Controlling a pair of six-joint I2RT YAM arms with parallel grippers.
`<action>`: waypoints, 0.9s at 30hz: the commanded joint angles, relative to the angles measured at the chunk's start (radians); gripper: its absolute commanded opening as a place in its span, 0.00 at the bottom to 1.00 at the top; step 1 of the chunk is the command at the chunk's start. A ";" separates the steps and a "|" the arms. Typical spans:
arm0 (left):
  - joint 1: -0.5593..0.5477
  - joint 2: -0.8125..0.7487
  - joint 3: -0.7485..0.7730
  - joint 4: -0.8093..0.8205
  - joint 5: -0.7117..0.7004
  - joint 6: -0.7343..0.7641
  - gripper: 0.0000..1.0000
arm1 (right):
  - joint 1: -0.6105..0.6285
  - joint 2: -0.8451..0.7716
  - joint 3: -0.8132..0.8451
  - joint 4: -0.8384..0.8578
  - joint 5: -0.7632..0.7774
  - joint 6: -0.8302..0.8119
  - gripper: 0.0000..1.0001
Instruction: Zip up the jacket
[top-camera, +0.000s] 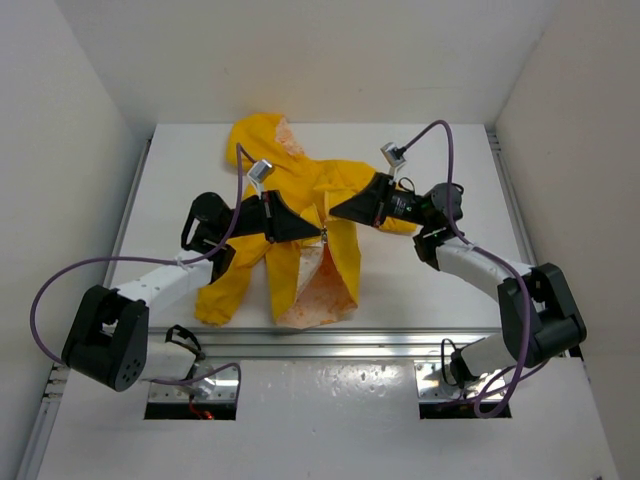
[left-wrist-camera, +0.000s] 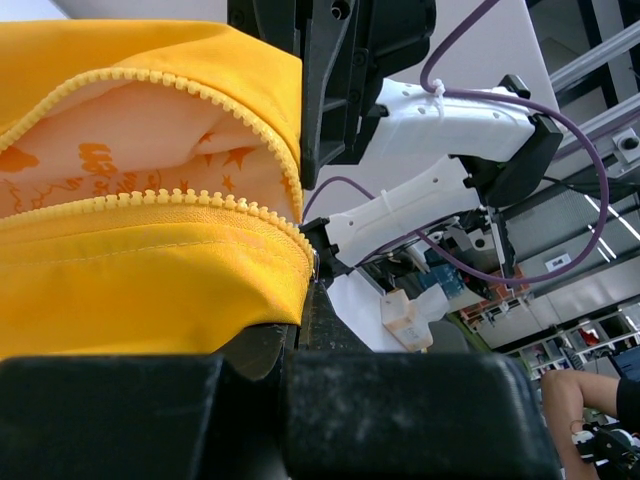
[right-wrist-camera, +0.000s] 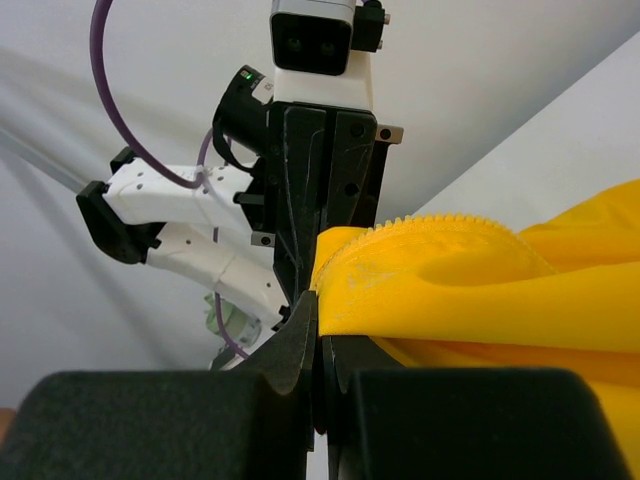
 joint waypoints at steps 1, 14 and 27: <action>-0.010 -0.004 0.047 0.078 0.010 0.014 0.00 | 0.014 -0.003 0.036 0.087 -0.011 -0.029 0.00; -0.010 -0.004 0.056 0.078 0.001 0.014 0.00 | 0.025 -0.009 0.036 0.054 -0.020 -0.057 0.00; -0.001 0.006 0.066 0.087 -0.018 -0.004 0.00 | 0.025 -0.020 0.023 0.076 -0.028 -0.038 0.00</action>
